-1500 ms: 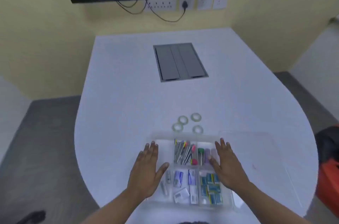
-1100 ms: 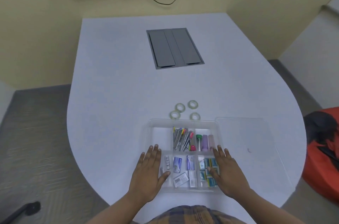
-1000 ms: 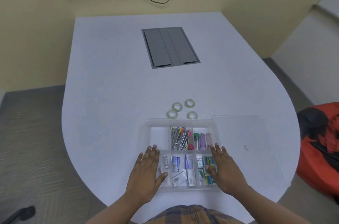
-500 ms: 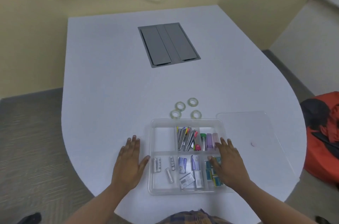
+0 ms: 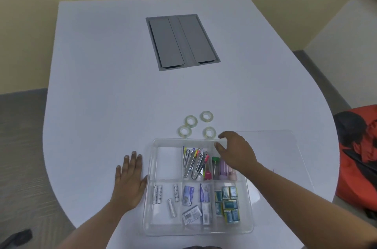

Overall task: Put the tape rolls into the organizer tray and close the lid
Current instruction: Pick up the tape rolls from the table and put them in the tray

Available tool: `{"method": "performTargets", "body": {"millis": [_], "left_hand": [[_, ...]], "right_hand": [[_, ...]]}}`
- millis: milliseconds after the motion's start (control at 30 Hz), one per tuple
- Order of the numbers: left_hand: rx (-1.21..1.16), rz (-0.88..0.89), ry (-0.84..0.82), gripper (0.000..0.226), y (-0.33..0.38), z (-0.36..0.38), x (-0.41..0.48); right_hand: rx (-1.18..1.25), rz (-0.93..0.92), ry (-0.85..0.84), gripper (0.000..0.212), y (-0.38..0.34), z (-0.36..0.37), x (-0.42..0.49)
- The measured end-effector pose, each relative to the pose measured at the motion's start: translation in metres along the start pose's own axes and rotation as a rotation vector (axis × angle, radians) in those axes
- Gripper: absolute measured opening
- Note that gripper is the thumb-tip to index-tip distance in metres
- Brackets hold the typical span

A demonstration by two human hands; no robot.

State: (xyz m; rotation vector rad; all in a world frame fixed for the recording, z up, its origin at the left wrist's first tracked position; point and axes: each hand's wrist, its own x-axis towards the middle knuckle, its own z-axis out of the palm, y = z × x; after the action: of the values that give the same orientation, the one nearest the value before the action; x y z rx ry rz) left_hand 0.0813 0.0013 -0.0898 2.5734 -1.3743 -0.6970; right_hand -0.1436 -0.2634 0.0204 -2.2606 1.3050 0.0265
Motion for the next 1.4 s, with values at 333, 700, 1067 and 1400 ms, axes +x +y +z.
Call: {"method": "performTargets", "body": {"millis": [333, 700, 1067, 1400], "left_hand": [[0.075, 0.001, 0.004, 0.085, 0.01, -0.005, -0.005], [0.072, 0.002, -0.001, 0.079, 0.015, -0.009, -0.005], [0.057, -0.008, -0.009, 0.079, 0.015, -0.011, -0.007], [0.083, -0.006, 0.003, 0.078, 0.009, -0.006, -0.005]], "right_hand": [[-0.059, 0.264, -0.069, 0.039, -0.017, 0.008, 0.068], [-0.135, 0.419, -0.177, 0.042, -0.03, 0.022, 0.091], [0.027, -0.044, 0.019, 0.044, -0.066, 0.014, 0.037], [-0.445, -0.44, -0.413, 0.04, -0.107, 0.049, -0.012]]}}
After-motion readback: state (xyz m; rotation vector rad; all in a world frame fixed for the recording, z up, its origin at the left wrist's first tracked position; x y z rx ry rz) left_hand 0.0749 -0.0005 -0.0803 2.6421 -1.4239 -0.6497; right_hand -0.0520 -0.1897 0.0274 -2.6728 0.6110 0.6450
